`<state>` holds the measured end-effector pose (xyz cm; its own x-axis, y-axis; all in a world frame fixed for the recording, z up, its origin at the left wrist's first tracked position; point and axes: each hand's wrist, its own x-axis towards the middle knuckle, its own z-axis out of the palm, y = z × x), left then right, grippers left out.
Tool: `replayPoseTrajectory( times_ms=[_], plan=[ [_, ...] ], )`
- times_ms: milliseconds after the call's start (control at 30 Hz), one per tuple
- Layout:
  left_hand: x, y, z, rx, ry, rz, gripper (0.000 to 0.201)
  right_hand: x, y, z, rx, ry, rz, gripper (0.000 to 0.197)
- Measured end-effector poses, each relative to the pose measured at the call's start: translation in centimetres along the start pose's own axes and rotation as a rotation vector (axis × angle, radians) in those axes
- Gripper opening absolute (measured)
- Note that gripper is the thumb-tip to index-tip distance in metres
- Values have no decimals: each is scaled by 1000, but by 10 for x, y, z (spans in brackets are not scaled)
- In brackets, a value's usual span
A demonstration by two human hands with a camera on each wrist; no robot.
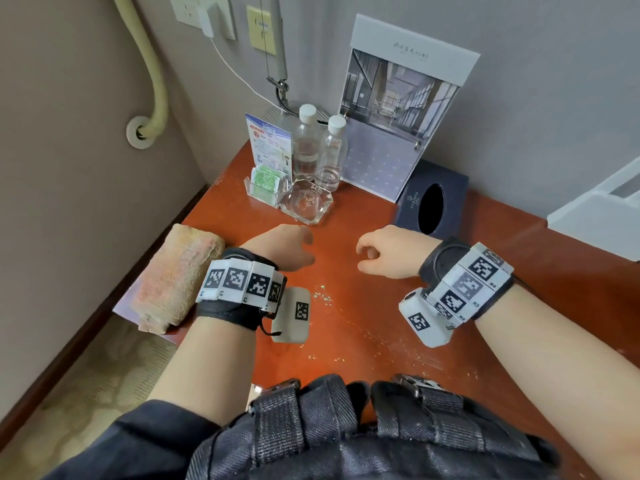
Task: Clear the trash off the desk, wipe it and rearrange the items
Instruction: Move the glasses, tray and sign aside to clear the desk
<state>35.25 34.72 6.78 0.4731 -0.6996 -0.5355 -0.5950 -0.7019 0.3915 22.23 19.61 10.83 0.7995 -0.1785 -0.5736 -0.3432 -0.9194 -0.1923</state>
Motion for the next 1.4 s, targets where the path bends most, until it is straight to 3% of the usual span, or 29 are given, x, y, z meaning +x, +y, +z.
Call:
replayPoseTrajectory(
  times_ms=[267, 567, 733, 1067, 1233, 1400],
  plan=[
    [30, -45, -18, -36, 125, -88, 44, 62, -16, -12, 140, 91, -39, 40],
    [64, -67, -23, -300, 562, -153, 37, 119, -18, -14, 215, 240, -47, 57],
    [87, -72, -20, -395, 699, -177, 50, 147, -9, -8, 128, 237, 18, 69],
    [126, -76, -16, -451, 669, -260, 98, 195, -10, 11, 179, 222, 163, 101],
    [137, -77, -14, -391, 588, -307, 102, 204, -14, 27, 119, 317, 182, 107],
    [141, -82, -13, -398, 618, -307, 91, 208, -11, 27, 63, 313, 184, 105]
  ],
)
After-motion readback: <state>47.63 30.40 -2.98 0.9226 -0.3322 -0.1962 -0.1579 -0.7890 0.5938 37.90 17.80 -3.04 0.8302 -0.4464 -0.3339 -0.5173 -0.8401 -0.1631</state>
